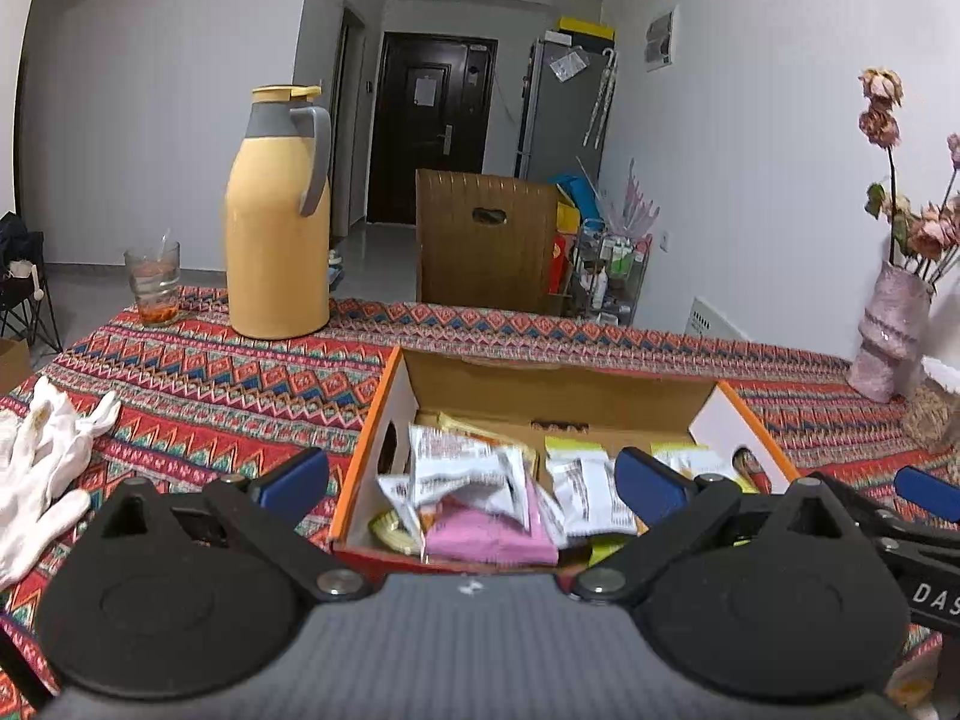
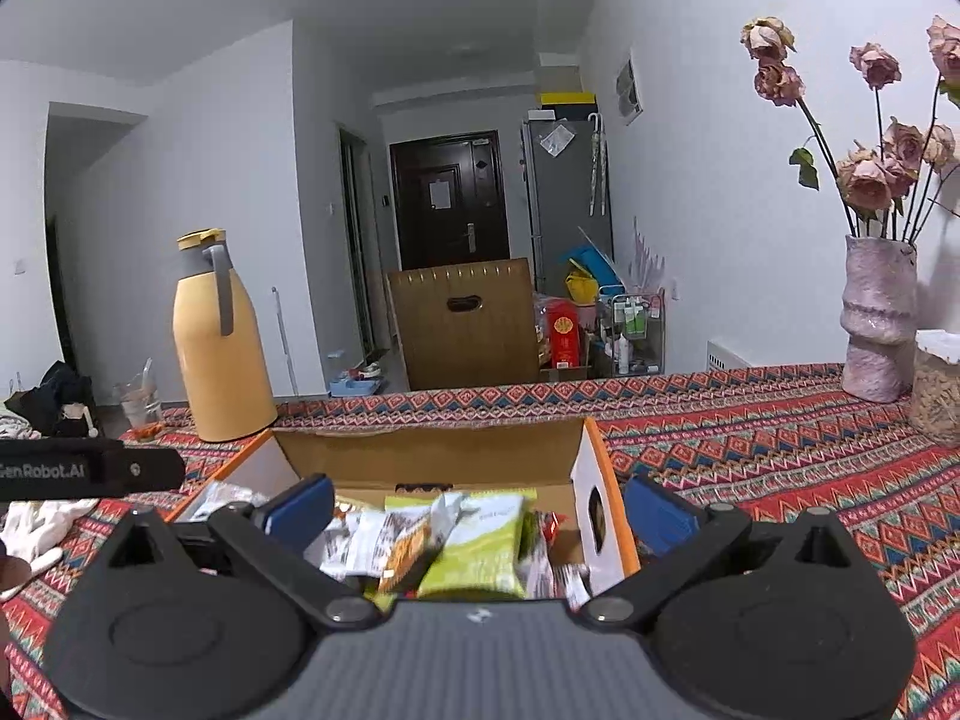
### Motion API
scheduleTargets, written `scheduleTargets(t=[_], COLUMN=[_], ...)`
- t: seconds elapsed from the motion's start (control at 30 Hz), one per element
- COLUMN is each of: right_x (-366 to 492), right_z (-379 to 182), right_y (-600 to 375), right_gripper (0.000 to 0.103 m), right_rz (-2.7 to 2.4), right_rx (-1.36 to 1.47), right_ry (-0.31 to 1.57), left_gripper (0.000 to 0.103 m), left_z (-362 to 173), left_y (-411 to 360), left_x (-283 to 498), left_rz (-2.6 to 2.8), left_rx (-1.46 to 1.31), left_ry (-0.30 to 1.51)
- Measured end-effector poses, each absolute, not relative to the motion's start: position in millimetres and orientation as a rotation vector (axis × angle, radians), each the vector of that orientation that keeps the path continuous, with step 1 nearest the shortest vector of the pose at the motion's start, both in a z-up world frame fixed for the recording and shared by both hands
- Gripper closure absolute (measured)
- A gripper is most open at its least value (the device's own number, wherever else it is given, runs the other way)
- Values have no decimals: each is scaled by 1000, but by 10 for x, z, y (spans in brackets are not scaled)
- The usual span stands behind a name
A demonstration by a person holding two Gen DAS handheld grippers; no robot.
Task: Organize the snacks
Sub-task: 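Move both open grippers from the box back to the snack pile, then grasp a pumpkin seed oat crisps packet with the left gripper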
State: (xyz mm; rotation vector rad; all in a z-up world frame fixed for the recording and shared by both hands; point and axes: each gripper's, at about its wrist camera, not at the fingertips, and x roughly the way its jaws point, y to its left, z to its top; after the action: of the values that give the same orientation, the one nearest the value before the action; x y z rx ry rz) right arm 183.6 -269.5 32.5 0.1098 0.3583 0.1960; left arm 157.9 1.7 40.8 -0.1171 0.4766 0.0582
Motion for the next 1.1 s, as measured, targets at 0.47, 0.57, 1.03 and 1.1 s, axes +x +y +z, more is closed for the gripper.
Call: scheduleTargets(t=[0.47, 0.57, 1.03, 1.1], right_x=[1292, 1201, 905, 893], right_z=[21, -60, -430, -454], right_y=[-2893, -2930, -3141, -3164], right_gripper=[0, 0, 0, 0], right_rz=[206, 204, 181, 173], right_rx=[100, 97, 131, 134], right_ry=[433, 452, 512, 513], left_gripper=[0, 0, 0, 0], left_z=[25, -99, -426, -428], left_y=[90, 129, 67, 47], left_x=[1168, 1079, 787, 786], left_rz=[54, 59, 17, 12], left_rx=[-106, -118, -123, -113], left_ry=[596, 630, 672, 669])
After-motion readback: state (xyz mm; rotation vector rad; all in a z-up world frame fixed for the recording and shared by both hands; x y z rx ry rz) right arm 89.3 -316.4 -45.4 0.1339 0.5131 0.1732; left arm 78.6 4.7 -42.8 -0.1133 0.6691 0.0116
